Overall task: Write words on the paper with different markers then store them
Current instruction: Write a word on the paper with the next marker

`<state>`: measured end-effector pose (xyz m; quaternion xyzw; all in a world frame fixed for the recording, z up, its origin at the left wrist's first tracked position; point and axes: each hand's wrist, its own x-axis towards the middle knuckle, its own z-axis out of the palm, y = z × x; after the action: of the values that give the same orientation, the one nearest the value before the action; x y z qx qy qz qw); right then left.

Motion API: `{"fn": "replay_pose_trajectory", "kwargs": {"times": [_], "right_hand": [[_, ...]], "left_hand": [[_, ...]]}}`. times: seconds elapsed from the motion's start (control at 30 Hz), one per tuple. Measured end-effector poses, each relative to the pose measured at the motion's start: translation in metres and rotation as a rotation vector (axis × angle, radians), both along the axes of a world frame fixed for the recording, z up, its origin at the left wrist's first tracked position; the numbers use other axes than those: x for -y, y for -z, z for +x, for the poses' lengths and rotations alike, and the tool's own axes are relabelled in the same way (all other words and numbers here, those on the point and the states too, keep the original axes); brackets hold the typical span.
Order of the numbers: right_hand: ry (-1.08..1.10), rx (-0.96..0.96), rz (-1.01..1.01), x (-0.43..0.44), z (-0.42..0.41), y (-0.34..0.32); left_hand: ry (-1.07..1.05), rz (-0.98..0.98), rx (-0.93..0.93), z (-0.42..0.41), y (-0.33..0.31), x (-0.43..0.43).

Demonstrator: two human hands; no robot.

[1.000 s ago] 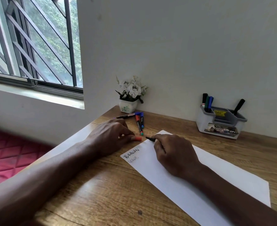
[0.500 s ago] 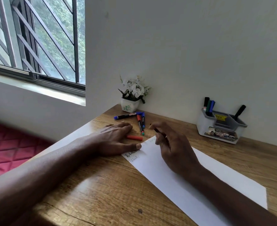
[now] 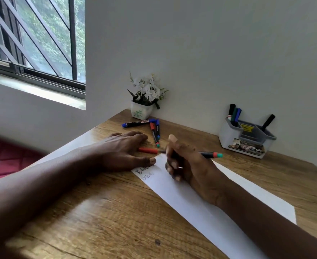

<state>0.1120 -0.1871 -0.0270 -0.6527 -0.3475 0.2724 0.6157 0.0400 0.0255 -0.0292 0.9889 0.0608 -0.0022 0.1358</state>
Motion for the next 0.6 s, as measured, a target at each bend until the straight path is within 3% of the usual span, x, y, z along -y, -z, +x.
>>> {"fn": "replay_pose_trajectory", "kwargs": {"times": [0.2, 0.4, 0.6], "right_hand": [[0.006, 0.202, -0.126, -0.0028, -0.001, 0.0011], [0.053, 0.168, -0.157, -0.0014, 0.006, -0.0019], [0.136, 0.448, -0.191, -0.0065, 0.0011, 0.0041]], "left_hand": [[0.002, -0.046, 0.009, 0.0044, 0.0051, -0.0097], [0.003, -0.045, -0.017, 0.0057, 0.0001, -0.0051], [0.013, -0.044, -0.024, 0.0062, 0.0008, -0.0059]]}}
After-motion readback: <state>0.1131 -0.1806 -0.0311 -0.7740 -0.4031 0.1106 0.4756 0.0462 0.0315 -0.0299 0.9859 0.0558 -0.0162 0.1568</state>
